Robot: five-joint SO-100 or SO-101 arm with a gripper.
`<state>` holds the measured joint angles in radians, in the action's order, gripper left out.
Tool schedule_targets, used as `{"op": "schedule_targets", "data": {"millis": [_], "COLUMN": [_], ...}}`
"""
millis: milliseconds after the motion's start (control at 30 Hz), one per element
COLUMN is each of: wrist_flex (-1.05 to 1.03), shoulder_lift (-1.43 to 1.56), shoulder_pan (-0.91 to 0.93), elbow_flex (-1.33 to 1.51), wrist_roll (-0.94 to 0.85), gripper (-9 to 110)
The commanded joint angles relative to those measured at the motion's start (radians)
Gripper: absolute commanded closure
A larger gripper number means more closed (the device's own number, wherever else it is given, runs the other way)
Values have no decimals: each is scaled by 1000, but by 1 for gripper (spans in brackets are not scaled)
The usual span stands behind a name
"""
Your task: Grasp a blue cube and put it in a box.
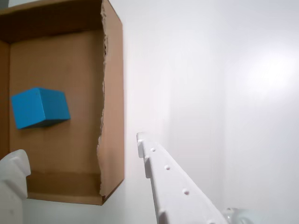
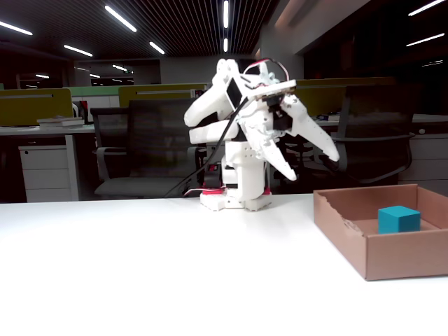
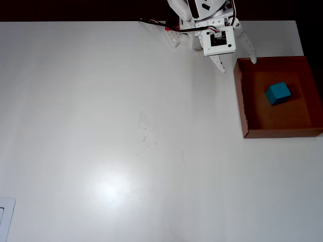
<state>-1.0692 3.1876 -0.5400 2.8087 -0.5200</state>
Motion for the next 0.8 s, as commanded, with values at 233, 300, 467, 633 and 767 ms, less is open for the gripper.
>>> {"op": "schedule_targets", "data": {"millis": [233, 300, 467, 633, 767], "wrist_flex": [46, 61, 77, 94, 124], "shoulder_lift": [54, 54, 58, 61, 61], "shoulder_pan": [-48, -49, -55, -71, -94], "elbow_flex": [100, 117, 144, 152, 163], "wrist_roll": [0, 2, 8, 26, 29], "gripper": [73, 73, 73, 74, 74]}}
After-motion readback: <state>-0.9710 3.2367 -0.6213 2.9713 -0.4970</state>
